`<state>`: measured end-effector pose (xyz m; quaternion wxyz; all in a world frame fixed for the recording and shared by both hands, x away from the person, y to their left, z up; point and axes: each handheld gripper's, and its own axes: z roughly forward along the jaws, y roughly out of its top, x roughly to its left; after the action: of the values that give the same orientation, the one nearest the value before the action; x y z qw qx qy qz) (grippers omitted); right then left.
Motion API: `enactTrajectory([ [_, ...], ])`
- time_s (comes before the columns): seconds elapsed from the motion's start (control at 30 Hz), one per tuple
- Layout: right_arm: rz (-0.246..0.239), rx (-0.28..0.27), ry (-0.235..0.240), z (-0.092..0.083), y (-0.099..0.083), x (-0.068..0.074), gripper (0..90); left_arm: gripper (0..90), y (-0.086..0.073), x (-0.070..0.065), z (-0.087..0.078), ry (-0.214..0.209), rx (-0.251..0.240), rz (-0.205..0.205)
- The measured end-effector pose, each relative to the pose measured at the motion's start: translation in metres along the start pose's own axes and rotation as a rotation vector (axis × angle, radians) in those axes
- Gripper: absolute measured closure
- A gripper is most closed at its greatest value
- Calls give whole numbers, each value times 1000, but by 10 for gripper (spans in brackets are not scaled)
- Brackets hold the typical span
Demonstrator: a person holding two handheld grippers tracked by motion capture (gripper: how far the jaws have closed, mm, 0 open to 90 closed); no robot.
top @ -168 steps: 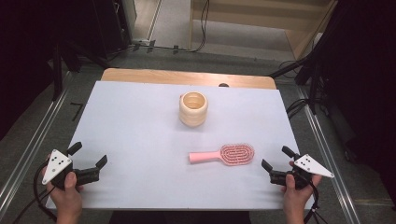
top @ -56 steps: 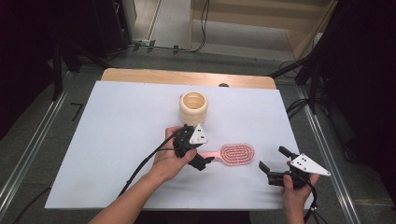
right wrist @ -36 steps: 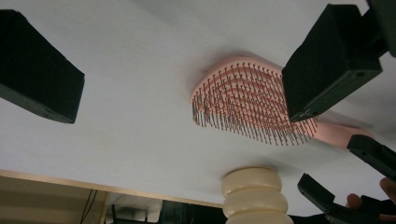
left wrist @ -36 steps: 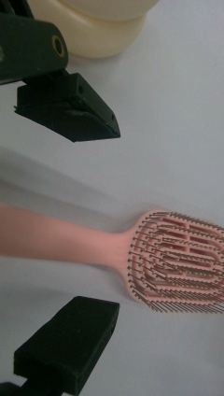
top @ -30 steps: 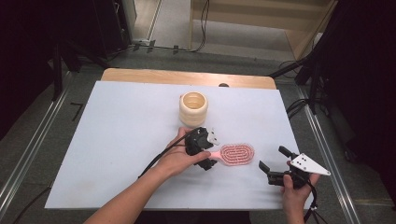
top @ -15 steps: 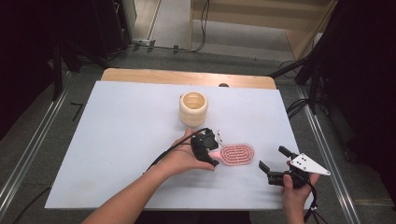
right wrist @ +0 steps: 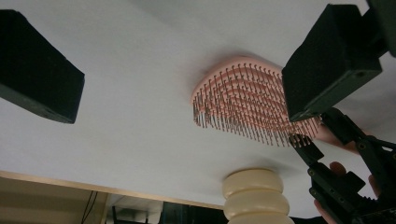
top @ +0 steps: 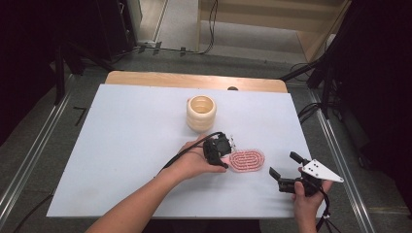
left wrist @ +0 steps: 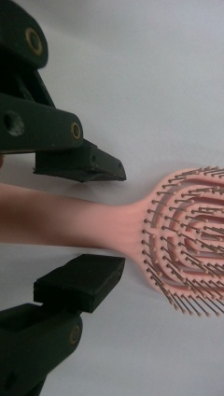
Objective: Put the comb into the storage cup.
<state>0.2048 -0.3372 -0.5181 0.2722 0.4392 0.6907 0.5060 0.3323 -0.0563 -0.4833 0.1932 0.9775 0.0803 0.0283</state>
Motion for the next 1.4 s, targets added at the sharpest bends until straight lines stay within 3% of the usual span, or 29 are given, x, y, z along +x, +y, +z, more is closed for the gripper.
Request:
enactTrajectory([
  [0.33,-2,-1,0,0,0,0,0,585,6,4,2,-27,41,-4],
  [0.53,-2,3,-3,0,0,0,0,696,8,9,1,-39,57,18],
  [0.57,-2,2,-4,1,0,0,0,699,8,10,2,-43,53,3],
  [1.03,-2,1,-4,0,0,0,0,705,10,7,1,-25,73,8],
  [1.2,-1,-1,-3,0,0,0,0,706,9,6,0,-9,54,0],
  [1.4,1,-1,-3,0,0,0,0,706,8,8,-1,-28,25,-39],
])
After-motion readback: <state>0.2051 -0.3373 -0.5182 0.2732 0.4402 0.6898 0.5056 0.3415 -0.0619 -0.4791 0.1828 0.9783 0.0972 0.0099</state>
